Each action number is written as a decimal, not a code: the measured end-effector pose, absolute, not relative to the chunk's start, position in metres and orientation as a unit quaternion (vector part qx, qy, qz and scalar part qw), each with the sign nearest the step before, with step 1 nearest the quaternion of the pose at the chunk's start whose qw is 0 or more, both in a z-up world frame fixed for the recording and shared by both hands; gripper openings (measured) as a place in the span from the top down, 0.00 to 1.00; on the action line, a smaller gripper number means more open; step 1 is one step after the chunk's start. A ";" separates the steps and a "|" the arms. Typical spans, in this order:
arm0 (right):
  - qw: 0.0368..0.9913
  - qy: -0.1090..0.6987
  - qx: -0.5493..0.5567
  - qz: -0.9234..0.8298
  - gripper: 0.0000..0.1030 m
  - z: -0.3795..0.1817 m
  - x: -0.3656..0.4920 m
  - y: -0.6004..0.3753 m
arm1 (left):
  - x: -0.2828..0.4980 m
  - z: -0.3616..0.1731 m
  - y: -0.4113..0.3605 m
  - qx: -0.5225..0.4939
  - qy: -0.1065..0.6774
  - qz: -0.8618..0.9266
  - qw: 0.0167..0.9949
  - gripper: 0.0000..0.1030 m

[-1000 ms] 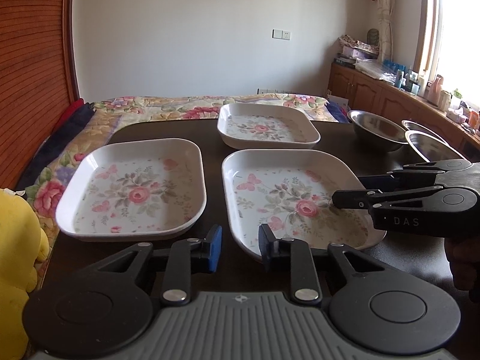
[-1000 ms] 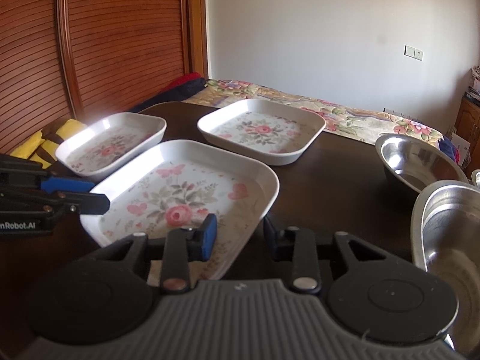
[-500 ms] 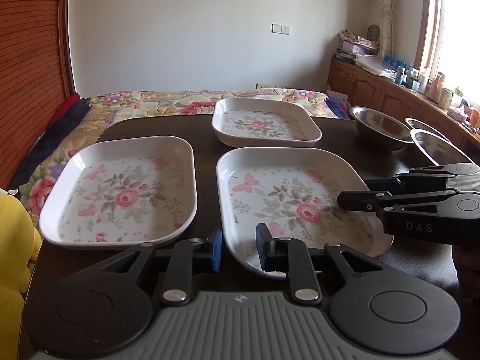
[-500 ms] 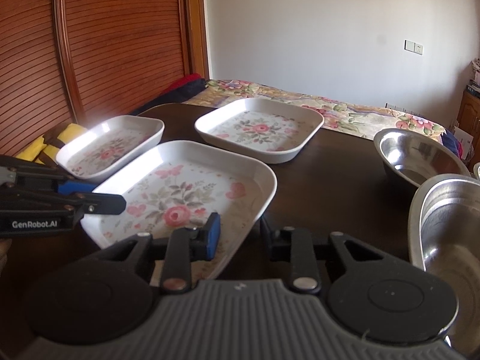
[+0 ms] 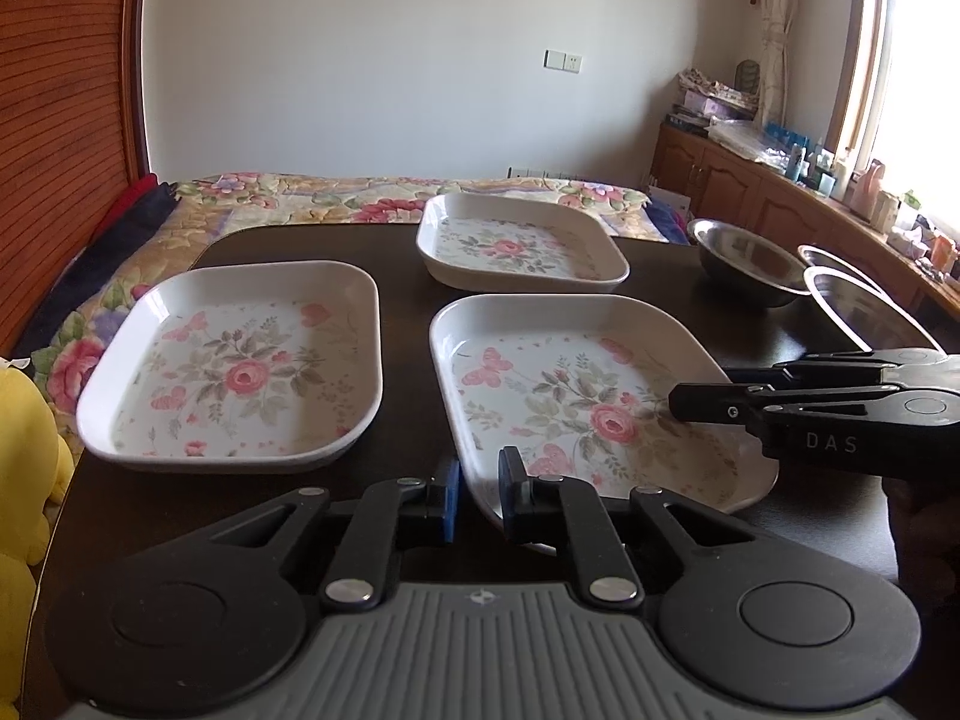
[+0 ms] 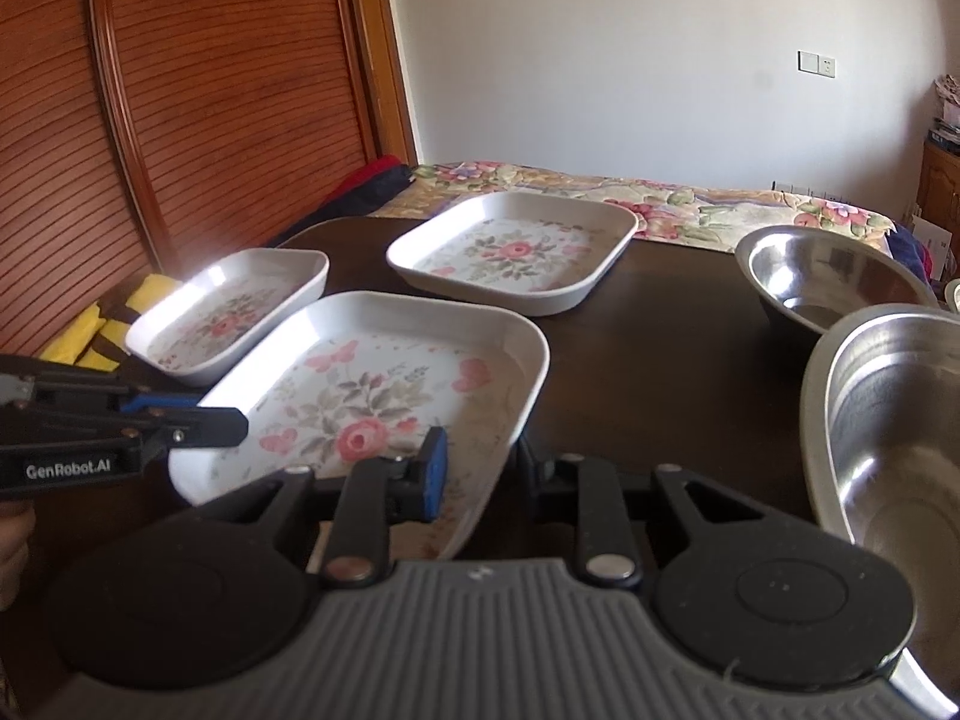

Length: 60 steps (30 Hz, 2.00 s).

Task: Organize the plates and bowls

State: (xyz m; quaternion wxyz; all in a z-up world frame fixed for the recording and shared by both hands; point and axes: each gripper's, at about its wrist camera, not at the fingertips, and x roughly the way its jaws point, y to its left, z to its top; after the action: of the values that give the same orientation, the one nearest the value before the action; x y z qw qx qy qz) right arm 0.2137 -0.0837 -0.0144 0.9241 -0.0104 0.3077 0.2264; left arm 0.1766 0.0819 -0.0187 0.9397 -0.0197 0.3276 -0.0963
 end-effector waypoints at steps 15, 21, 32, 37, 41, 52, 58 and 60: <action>0.921 0.303 0.005 0.246 0.76 -0.007 0.173 -0.085 | 0.121 -0.007 0.086 -0.028 0.316 -0.100 0.943 0.86; 0.917 0.305 0.009 0.257 0.76 -0.009 0.151 -0.082 | 0.098 -0.006 0.093 -0.027 0.314 -0.100 0.944 0.86; 0.909 0.315 0.008 0.272 0.76 -0.015 0.123 -0.075 | 0.075 -0.015 0.103 -0.024 0.326 -0.099 0.940 0.86; 0.907 0.317 0.006 0.276 0.76 -0.017 0.114 -0.075 | 0.070 -0.017 0.105 -0.024 0.328 -0.101 0.939 0.86; 0.907 0.318 0.004 0.276 0.76 -0.018 0.112 -0.074 | 0.071 -0.022 0.106 -0.025 0.333 -0.100 0.937 0.86; 0.908 0.316 -0.002 0.276 0.75 -0.018 0.108 -0.071 | 0.073 -0.025 0.107 -0.030 0.334 -0.093 0.938 0.86; 0.912 0.311 -0.001 0.268 0.73 -0.017 0.107 -0.074 | 0.073 -0.024 0.108 -0.032 0.327 -0.095 0.940 0.86; 0.916 0.305 -0.004 0.262 0.72 -0.014 0.107 -0.075 | 0.072 -0.022 0.109 -0.029 0.322 -0.089 0.942 0.86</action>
State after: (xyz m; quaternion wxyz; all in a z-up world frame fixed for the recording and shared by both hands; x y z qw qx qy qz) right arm 0.1068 -0.0749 -0.0144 0.9156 -0.0044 0.3049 0.2619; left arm 0.0724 0.1088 -0.0225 0.9421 -0.0292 0.3221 -0.0887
